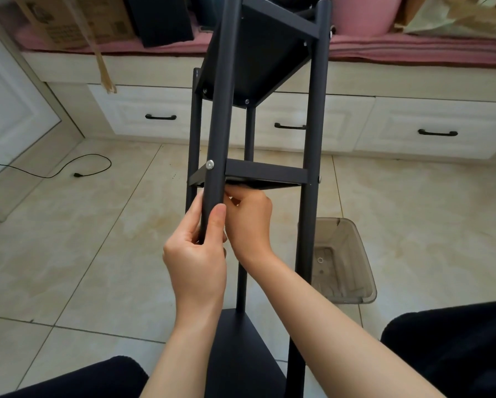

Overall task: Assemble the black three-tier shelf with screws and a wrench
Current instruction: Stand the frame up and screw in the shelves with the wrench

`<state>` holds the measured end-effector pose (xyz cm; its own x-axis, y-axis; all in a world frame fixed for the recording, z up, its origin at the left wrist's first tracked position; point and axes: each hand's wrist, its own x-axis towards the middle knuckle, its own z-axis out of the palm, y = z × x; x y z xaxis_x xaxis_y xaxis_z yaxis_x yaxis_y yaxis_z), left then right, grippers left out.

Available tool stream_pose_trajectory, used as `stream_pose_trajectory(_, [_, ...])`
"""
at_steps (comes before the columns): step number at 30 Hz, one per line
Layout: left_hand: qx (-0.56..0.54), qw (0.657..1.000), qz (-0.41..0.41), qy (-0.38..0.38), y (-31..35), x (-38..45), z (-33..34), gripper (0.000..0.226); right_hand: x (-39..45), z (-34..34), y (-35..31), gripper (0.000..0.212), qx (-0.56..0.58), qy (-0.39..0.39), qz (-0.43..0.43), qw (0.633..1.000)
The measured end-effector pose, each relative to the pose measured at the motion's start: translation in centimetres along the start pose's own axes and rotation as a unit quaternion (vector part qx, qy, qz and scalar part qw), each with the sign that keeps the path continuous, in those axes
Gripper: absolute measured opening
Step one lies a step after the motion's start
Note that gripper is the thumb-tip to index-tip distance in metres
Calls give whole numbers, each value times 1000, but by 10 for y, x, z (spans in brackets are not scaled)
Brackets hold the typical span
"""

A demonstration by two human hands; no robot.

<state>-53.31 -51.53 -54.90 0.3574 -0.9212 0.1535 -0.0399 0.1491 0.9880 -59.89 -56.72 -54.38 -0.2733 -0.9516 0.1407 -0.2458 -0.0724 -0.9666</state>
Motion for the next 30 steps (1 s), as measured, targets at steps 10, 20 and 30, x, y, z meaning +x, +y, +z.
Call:
stream_pose_trajectory(10, [-3, 1000, -1, -2, 3, -1, -1, 32, -3, -5, 3, 20, 17, -5, -19, 1000])
stream_pose_trajectory(20, [4, 1000, -7, 3, 2, -3, -2, 43, -19, -34, 1, 23, 9, -78, 39, 996])
stream_pose_trajectory(30, [6, 1000, -14, 4, 2, -3, -1, 43, -17, -44, -17, 24, -17, -106, 41, 993])
